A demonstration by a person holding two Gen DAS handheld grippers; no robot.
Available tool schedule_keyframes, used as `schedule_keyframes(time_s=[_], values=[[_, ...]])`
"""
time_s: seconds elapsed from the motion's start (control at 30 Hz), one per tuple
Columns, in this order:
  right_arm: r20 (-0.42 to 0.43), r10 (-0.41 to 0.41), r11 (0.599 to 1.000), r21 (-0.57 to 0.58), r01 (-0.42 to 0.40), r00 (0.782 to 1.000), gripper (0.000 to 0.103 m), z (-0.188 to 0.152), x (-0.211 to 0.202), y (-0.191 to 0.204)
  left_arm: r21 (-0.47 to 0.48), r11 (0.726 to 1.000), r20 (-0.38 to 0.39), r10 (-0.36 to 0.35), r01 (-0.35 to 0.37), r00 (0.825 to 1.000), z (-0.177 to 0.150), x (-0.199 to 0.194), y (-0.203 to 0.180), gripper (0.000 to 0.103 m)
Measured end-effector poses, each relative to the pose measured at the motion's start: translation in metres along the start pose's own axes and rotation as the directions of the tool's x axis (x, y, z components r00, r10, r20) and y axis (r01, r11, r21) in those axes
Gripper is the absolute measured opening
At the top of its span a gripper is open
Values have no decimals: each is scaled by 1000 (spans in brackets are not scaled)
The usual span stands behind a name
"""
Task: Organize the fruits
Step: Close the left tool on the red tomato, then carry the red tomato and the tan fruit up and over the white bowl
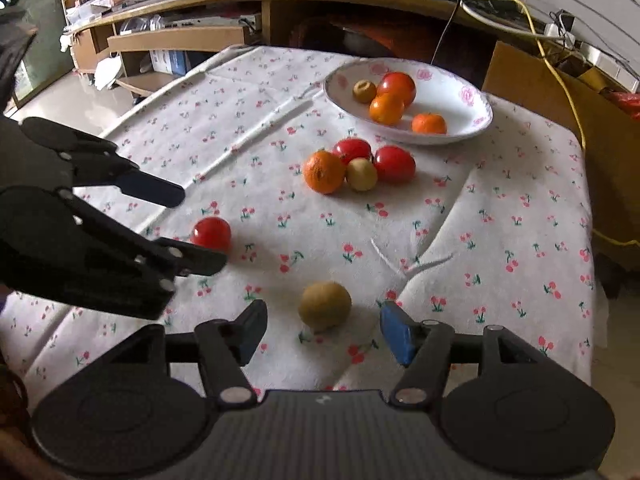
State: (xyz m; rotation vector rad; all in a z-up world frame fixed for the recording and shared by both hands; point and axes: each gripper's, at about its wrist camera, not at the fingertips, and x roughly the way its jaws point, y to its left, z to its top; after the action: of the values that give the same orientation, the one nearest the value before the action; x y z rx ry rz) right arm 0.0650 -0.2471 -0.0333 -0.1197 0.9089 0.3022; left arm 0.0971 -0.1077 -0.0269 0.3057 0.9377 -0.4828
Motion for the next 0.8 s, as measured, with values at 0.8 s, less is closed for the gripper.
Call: schedule_keyframes(time_s=[0.8], values=[[-3,-9,999,33,9,1000,52,2,6,-8,1,1000,-18,9,-9,1000,3,7,-8,36]])
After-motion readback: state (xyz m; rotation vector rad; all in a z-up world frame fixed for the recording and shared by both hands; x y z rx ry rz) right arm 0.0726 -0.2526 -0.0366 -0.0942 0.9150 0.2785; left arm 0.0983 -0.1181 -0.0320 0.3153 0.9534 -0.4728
